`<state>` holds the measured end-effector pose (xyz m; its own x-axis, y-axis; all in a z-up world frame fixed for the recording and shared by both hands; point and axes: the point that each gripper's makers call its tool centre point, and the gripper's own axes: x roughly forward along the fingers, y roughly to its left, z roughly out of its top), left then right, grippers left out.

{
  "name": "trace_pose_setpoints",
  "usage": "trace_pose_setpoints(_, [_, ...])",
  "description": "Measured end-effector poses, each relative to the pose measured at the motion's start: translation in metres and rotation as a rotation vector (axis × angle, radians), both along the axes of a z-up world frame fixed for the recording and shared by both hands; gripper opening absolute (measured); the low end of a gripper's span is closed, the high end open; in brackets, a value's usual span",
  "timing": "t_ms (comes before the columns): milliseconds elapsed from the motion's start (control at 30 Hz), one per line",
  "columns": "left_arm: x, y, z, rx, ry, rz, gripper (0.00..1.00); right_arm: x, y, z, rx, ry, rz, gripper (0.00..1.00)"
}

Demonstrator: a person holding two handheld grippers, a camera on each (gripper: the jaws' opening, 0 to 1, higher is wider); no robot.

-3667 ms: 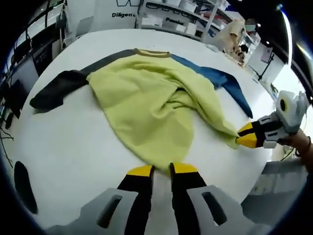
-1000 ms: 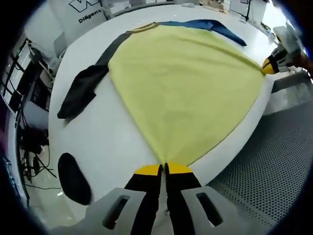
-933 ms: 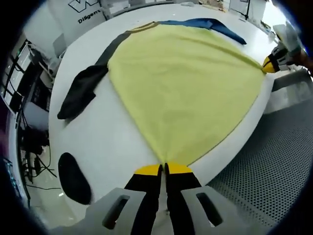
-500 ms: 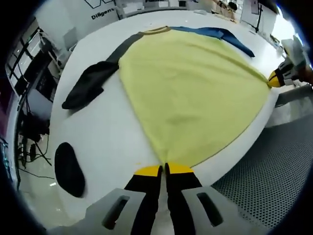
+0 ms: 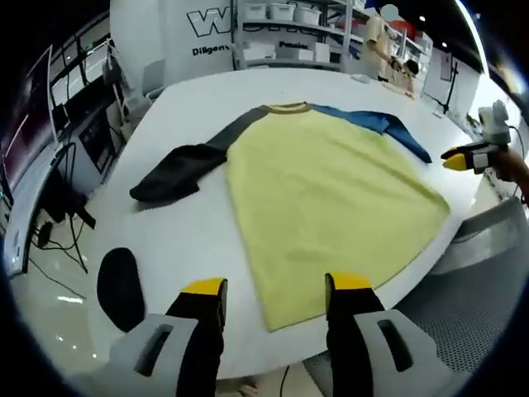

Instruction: Fold the garment on the visible template until the final outline fits inside the template.

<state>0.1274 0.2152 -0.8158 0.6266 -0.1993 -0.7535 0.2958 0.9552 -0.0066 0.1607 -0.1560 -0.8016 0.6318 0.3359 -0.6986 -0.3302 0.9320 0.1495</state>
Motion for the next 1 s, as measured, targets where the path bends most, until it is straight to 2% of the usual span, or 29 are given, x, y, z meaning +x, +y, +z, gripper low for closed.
trace_pose_setpoints(100, [0.001,-0.009,0.012,-0.060,-0.038,-0.004,0.65,0.010,-0.011,0.003,0.002,-0.019,-0.025,0.55])
trace_pose_setpoints(267, [0.002,-0.019,0.016,-0.115,-0.047,0.004,0.84,0.022,-0.024,0.002,-0.031,-0.028,-0.054,0.58])
trace_pose_setpoints(400, [0.007,-0.027,0.022,-0.147,-0.101,0.004,0.89,0.032,-0.034,-0.001,-0.044,-0.022,-0.075,0.55])
trace_pose_setpoints(567, [0.007,-0.037,0.028,-0.169,-0.148,-0.013,0.99,0.044,-0.055,-0.017,-0.059,0.019,-0.107,0.49])
trace_pose_setpoints(767, [0.005,-0.041,0.029,-0.151,-0.153,-0.040,0.99,0.054,-0.071,-0.033,-0.119,0.037,-0.119,0.45])
trace_pose_setpoints(833, [0.006,-0.042,0.030,-0.152,-0.157,-0.043,0.99,0.055,-0.073,-0.037,-0.125,0.045,-0.123,0.40])
trace_pose_setpoints(933, [0.008,-0.045,0.030,-0.159,-0.174,-0.031,0.99,0.058,-0.079,-0.052,-0.160,0.062,-0.093,0.31])
trace_pose_setpoints(1000, [0.007,-0.048,0.026,-0.162,-0.159,-0.024,0.99,0.057,-0.079,-0.056,-0.170,0.068,-0.088,0.27])
